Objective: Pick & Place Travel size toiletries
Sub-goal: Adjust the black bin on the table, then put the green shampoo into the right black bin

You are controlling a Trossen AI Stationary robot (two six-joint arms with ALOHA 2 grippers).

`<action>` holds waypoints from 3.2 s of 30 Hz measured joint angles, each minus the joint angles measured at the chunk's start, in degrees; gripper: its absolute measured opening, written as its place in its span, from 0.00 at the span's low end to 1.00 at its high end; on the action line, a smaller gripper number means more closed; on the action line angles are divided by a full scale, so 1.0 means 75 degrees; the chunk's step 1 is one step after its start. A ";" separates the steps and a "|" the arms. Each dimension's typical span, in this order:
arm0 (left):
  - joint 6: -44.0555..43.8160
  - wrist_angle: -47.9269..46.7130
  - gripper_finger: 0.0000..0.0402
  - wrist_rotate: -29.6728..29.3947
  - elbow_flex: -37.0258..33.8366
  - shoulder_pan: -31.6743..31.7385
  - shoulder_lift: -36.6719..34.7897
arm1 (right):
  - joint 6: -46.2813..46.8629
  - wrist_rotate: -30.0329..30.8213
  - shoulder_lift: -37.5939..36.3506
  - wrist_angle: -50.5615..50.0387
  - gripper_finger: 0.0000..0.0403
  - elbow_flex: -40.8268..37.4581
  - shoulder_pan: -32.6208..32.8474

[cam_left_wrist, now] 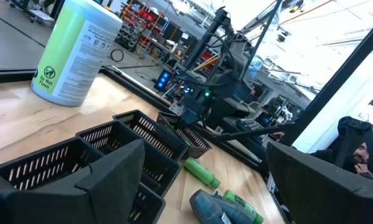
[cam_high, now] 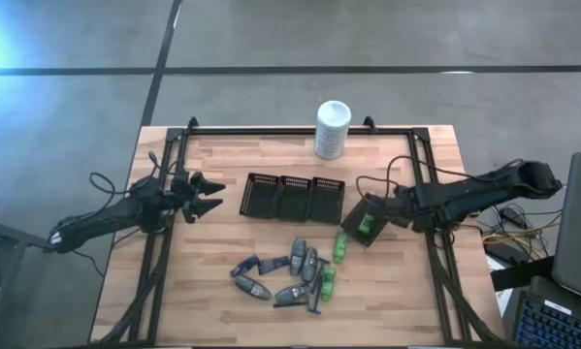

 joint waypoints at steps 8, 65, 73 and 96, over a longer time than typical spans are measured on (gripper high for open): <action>0.0000 -0.0001 0.85 -0.0001 0.0000 0.0000 0.0004 | -0.1520 0.0590 0.0004 0.0341 0.14 -0.0092 -0.1475; 0.0000 0.0000 0.85 0.0000 0.0000 0.0002 0.0009 | -0.7966 -0.1011 0.0911 -0.1355 0.87 0.0936 0.0357; 0.0000 0.0000 0.85 0.0000 0.0000 -0.0001 0.0009 | -0.8127 -0.1041 0.1680 -0.0188 0.80 0.1391 0.0242; 0.0000 0.0000 0.85 -0.0001 0.0000 -0.0001 0.0009 | -0.1602 -0.1128 0.2111 0.1857 0.91 0.1978 0.1704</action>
